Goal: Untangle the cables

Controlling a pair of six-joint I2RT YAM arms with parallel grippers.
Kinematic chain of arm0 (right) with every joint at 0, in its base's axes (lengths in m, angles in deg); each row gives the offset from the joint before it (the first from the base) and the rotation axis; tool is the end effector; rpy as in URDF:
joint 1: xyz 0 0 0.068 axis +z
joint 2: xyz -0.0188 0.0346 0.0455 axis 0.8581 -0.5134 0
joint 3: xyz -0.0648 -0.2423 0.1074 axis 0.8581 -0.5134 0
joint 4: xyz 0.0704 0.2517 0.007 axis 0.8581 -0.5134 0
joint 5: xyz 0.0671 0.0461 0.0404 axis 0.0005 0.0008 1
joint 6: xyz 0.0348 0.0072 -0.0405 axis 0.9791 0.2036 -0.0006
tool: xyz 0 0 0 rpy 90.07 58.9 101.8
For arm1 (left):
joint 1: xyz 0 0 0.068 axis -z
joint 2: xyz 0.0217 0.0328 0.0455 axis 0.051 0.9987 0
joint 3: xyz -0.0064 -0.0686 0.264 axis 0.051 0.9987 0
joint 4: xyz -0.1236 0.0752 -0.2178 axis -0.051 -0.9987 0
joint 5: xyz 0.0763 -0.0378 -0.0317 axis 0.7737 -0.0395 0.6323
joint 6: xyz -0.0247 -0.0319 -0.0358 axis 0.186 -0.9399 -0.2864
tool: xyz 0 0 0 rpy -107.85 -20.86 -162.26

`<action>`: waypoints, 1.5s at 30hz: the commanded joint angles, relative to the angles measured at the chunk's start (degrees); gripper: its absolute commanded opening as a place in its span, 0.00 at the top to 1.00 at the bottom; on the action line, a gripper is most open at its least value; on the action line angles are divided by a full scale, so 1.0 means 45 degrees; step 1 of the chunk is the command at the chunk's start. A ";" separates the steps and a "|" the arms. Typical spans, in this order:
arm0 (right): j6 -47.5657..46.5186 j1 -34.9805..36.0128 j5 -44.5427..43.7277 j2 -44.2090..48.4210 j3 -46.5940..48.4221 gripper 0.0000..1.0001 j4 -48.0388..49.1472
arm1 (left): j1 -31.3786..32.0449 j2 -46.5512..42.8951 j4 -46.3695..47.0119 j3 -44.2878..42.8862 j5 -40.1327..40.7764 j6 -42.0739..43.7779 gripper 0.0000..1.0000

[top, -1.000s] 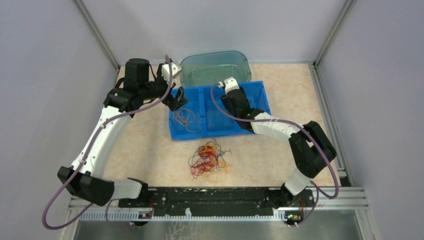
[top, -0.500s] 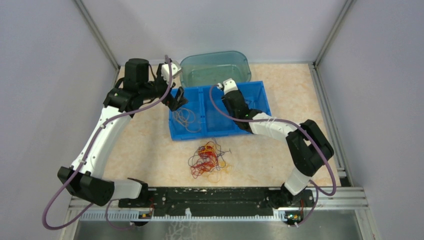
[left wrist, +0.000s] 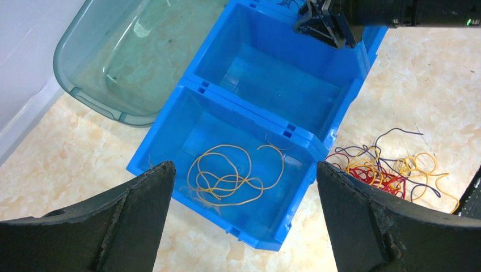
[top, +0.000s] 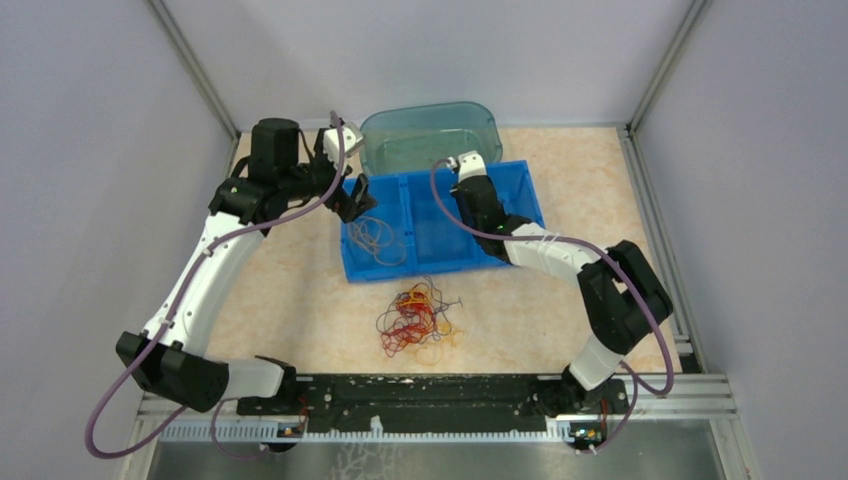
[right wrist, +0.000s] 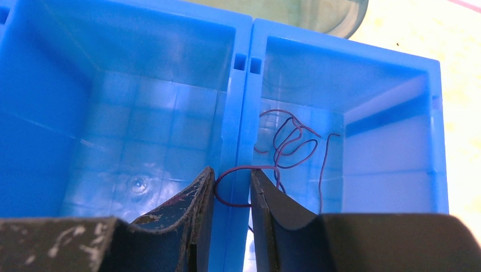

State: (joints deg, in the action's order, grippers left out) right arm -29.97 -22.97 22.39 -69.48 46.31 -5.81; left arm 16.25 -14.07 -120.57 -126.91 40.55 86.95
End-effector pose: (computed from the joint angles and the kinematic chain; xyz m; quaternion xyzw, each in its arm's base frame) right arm 0.3024 0.2022 0.2327 -0.1482 0.8355 -0.0181 0.5289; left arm 0.2590 -0.1077 0.4046 0.4197 0.7399 -0.1883 0.4908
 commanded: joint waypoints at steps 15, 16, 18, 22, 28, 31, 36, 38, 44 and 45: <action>0.2080 -0.1211 0.1756 0.2021 -0.0455 0.93 0.1429 | -0.0082 -0.0330 0.0542 0.1253 0.0134 0.0177 0.02; 0.2118 -0.1256 0.1762 0.2084 -0.0446 0.94 0.1431 | -0.0082 -0.0353 0.0639 0.1563 0.0334 0.0248 0.02; 0.2150 -0.1316 0.1596 0.2185 -0.0465 0.99 0.1378 | -0.0082 -0.0278 0.0710 0.2223 0.0855 0.0495 0.02; 0.2456 -0.1550 0.1684 0.2388 -0.0538 1.00 0.1362 | -0.0227 -0.0019 0.1329 0.3526 0.2033 0.0864 0.04; 0.2483 -0.1724 0.1520 0.2339 -0.0541 1.00 0.1084 | -0.0533 0.0535 0.2009 0.4888 0.2909 0.1469 0.05; 0.2462 -0.1853 0.1881 0.2281 -0.0719 0.93 0.1012 | -0.0669 0.0519 0.2403 0.5252 0.3111 0.1741 0.05; 0.2892 -0.1912 0.1914 0.2104 -0.1184 0.79 0.0944 | -0.0724 0.0470 0.2838 0.5732 0.3624 0.2181 0.05; 0.3163 -0.1955 0.1935 0.1922 -0.1354 0.82 0.1060 | -0.0763 0.0546 0.3053 0.5974 0.3954 0.2289 0.06; 0.3748 -0.2222 0.1778 0.1302 -0.1526 0.91 0.1339 | -0.0948 0.0642 0.3590 0.6313 0.4193 0.2554 0.06; 0.3862 -0.2341 0.1838 0.1259 -0.1544 0.91 0.1366 | -0.0974 0.0662 0.3674 0.6343 0.4223 0.2569 0.06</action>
State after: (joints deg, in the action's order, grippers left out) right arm -15.52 -31.65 30.76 -63.08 39.84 -2.73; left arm 13.19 -11.42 -106.18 -99.83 56.31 96.22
